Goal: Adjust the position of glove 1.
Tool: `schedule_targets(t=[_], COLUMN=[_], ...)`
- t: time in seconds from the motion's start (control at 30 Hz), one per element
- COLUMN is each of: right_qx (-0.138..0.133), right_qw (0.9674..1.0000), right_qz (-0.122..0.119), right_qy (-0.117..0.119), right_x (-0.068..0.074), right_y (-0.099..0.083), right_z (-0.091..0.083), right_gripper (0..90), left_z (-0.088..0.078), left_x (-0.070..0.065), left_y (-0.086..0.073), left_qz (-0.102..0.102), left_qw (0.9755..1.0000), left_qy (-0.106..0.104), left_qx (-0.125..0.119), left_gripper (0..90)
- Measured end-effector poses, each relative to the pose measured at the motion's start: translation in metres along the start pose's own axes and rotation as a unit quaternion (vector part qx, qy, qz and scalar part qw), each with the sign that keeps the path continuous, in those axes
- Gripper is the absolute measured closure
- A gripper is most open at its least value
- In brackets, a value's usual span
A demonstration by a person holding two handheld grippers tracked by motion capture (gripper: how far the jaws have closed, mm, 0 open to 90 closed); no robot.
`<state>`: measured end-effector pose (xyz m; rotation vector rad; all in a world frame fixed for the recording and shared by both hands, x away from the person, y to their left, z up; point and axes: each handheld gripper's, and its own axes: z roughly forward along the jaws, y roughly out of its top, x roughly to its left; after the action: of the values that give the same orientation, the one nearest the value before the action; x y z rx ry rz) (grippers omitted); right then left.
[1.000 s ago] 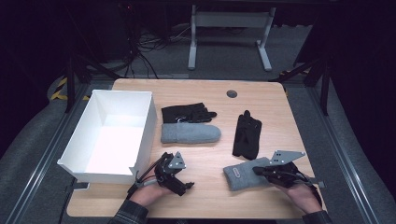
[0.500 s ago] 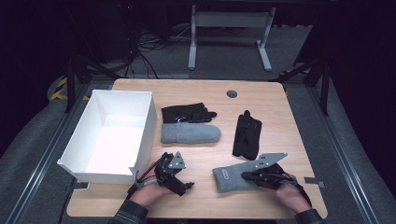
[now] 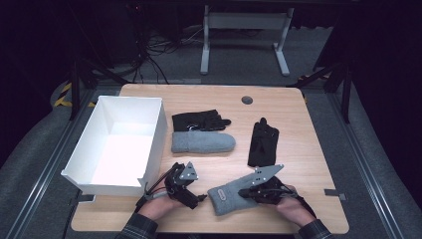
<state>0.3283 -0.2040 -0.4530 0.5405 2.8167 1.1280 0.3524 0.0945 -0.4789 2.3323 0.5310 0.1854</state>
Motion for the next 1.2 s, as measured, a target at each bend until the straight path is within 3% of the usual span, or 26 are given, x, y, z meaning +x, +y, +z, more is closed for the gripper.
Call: schedule_targets(t=[0.1, 0.23, 0.43, 0.53, 0.63, 0.67, 0.87, 1.0, 1.1, 1.2], right_qx=[-0.004, -0.038, -0.055, -0.06, -0.058, -0.058, -0.045, -0.031, -0.029, -0.045], right_qw=[1.0, 0.9992, 0.996, 0.992, 0.9848, 0.9848, 0.9676, 0.9576, 0.954, 0.9516], right_qz=[-0.001, 0.007, 0.033, 0.049, 0.076, 0.076, 0.143, 0.172, 0.181, 0.186], right_qy=[0.0, -0.008, -0.062, -0.1, -0.145, -0.145, -0.203, -0.229, -0.237, -0.24], right_x=[0.001, -0.004, -0.02, -0.03, -0.045, -0.045, -0.074, -0.087, -0.091, -0.093], right_y=[0.001, 0.0, -0.012, -0.021, -0.036, -0.036, -0.072, -0.087, -0.094, -0.098], right_z=[0.0, -0.015, -0.04, -0.053, -0.066, -0.066, -0.084, -0.085, -0.084, -0.085], right_gripper=[89.7, 79.4, 69.2, 61.2, 52.8, 52.8, 35.6, 27.6, 24.8, 22.7], left_z=[0.0, 0.0, 0.0, 0.0, 0.0, 0.0, 0.0, 0.0, 0.0, -0.003], left_x=[0.0, 0.0, 0.0, 0.0, 0.0, 0.0, 0.0, 0.0, 0.0, 0.001], left_y=[0.0, 0.0, 0.0, 0.0, 0.0, 0.0, 0.0, 0.0, 0.001, 0.002], left_qz=[0.0, 0.0, 0.001, 0.0, 0.0, 0.0, 0.0, 0.001, 0.0, -0.007], left_qw=[1.0, 1.0, 1.0, 1.0, 1.0, 1.0, 1.0, 1.0, 1.0, 0.9999], left_qy=[0.0, 0.0, -0.001, 0.0, 0.0, 0.0, 0.0, -0.001, -0.001, 0.005], left_qx=[-0.001, 0.0, 0.0, 0.0, 0.0, 0.0, 0.0, 0.0, 0.002, 0.007], left_gripper=[0.0, 0.0, 0.0, 0.0, 0.0, 0.0, 0.0, 0.0, 0.1, 4.6])
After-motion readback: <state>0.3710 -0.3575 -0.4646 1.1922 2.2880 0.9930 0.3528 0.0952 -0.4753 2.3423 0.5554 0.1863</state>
